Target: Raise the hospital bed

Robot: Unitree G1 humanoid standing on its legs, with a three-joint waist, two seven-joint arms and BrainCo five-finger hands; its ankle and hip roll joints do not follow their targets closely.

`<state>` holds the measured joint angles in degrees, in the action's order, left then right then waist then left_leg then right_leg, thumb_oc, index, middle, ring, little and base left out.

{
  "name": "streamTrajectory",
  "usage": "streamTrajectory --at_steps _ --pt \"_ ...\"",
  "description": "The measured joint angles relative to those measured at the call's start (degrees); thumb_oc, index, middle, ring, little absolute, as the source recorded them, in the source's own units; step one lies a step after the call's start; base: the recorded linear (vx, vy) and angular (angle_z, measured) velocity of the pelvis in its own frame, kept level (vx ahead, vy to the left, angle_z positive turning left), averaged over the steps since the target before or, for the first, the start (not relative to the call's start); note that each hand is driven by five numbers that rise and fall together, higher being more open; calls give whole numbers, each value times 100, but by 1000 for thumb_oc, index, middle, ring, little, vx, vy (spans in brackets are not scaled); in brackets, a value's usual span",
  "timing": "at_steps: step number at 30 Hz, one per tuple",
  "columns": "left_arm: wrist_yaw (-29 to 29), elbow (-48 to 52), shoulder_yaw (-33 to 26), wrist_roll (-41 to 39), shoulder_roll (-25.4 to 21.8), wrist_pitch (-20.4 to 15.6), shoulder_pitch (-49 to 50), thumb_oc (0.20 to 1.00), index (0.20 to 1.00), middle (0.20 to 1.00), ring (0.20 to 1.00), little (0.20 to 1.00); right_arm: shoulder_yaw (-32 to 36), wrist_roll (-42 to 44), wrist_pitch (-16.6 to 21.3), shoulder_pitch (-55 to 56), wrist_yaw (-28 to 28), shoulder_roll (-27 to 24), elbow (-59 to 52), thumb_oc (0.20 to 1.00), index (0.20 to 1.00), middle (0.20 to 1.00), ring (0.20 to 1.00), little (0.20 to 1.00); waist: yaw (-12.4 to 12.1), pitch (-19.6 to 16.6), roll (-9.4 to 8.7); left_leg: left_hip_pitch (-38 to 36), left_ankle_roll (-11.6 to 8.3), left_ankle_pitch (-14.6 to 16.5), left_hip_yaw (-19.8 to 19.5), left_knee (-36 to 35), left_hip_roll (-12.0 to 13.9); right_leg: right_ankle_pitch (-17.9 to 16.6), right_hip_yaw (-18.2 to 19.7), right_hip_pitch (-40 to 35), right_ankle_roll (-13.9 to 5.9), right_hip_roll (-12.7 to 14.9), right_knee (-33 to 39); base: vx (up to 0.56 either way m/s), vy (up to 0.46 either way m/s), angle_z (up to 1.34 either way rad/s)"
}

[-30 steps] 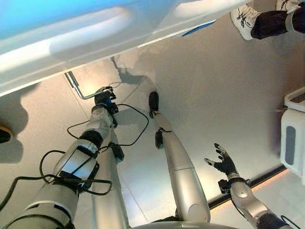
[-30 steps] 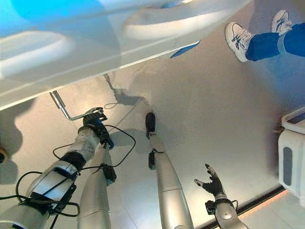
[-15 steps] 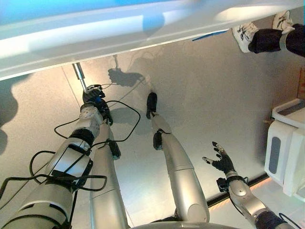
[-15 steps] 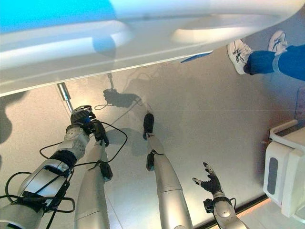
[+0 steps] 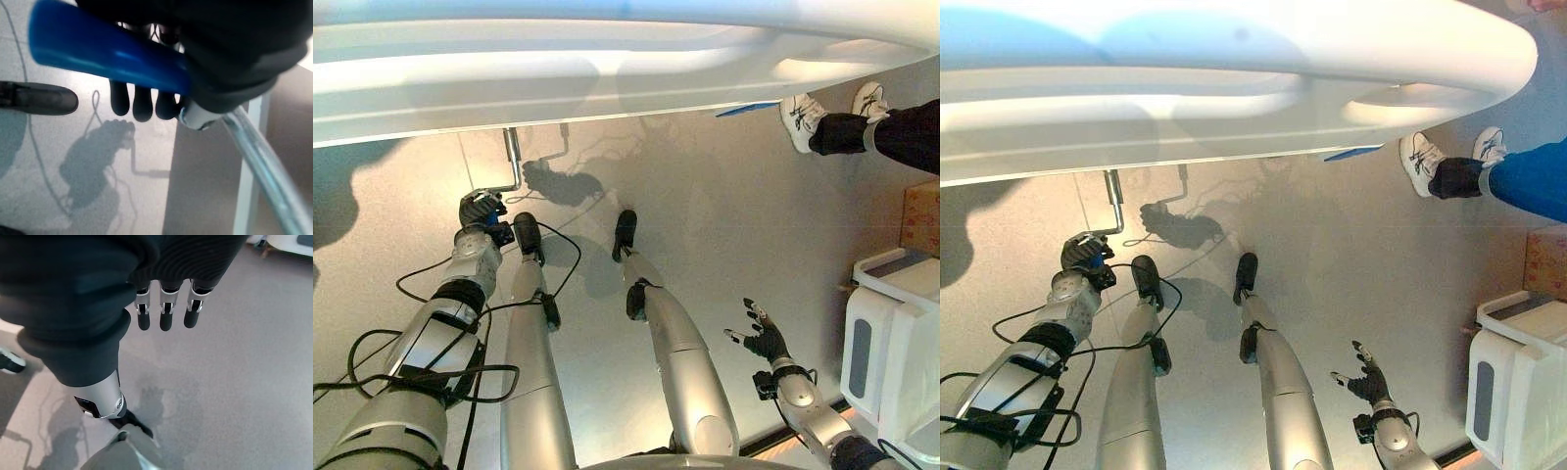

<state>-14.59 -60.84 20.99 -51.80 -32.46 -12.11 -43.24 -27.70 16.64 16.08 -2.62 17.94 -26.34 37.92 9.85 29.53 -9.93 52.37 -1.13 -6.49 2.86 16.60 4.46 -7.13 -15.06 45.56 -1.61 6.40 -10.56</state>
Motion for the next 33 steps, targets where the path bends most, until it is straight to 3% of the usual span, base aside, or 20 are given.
streamTrajectory --at_steps 16,22,33 --pt "167 2121 13 -137 12 -105 1630 200 200 200 200 200 79 0 -73 -55 -90 339 632 1000 1000 1000 1000 1000 -486 10 17 -1272 39 3 192 -436 -111 45 174 -1023 -98 120 171 2 3 -2" --pt "324 3068 46 -325 58 -227 2239 200 200 200 200 200 276 0 -148 -34 -85 323 572 1000 1000 1000 1000 1000 -651 107 181 -1649 47 -9 272 -646 -160 127 213 -1256 -114 146 151 1 -28 -3" --pt "334 3531 323 -637 177 -232 2482 200 200 200 200 200 377 -1 -151 -32 -66 279 580 1000 1000 1000 1000 1000 -643 152 427 -1933 56 -37 436 -864 -158 256 367 -1250 -107 184 -42 0 -45 -5"
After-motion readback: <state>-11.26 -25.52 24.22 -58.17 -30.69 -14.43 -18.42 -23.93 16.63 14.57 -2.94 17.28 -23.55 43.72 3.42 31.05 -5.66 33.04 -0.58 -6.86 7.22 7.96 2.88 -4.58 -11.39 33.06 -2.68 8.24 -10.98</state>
